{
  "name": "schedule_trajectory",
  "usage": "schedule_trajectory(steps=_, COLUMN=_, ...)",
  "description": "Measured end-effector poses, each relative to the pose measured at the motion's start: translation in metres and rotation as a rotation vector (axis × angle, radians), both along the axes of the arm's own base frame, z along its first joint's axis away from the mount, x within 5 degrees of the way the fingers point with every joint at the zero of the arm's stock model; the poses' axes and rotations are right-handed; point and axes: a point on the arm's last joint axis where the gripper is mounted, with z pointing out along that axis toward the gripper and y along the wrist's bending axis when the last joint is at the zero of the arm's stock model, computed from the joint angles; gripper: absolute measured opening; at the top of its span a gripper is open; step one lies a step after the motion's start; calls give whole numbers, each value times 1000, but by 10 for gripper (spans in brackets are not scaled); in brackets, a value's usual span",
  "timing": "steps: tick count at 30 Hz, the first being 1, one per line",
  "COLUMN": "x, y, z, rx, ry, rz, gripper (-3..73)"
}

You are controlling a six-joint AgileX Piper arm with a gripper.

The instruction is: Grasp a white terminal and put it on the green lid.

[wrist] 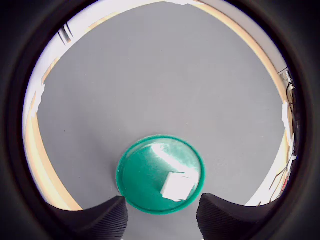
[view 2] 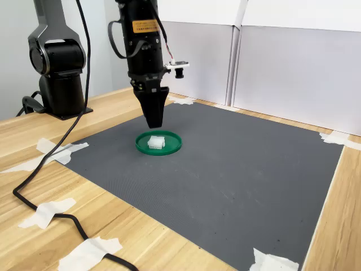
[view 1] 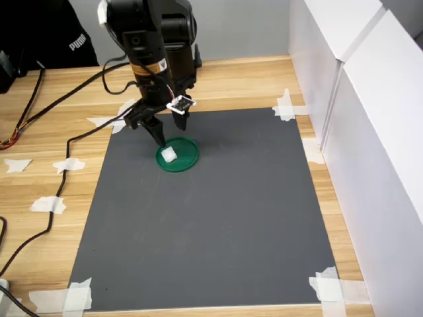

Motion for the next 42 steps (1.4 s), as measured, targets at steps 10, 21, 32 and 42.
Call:
schedule_trajectory(steps=10, x=-37, y=2, z=57, rx=151, ry=-193, rz=-239, gripper=115)
schedule_trajectory(steps=21, x=-92, y=0, z=122, rx=584, ry=-542, rz=-720, gripper=-16)
schedule_trajectory(steps=32, x=-138, y=-1, z=87, rx=770, ry=-683, rz=-805, gripper=-16)
schedule_trajectory(steps=42, x=-164, y=-2, z=51, rx=792, ry=-712, rz=-800, gripper=-16)
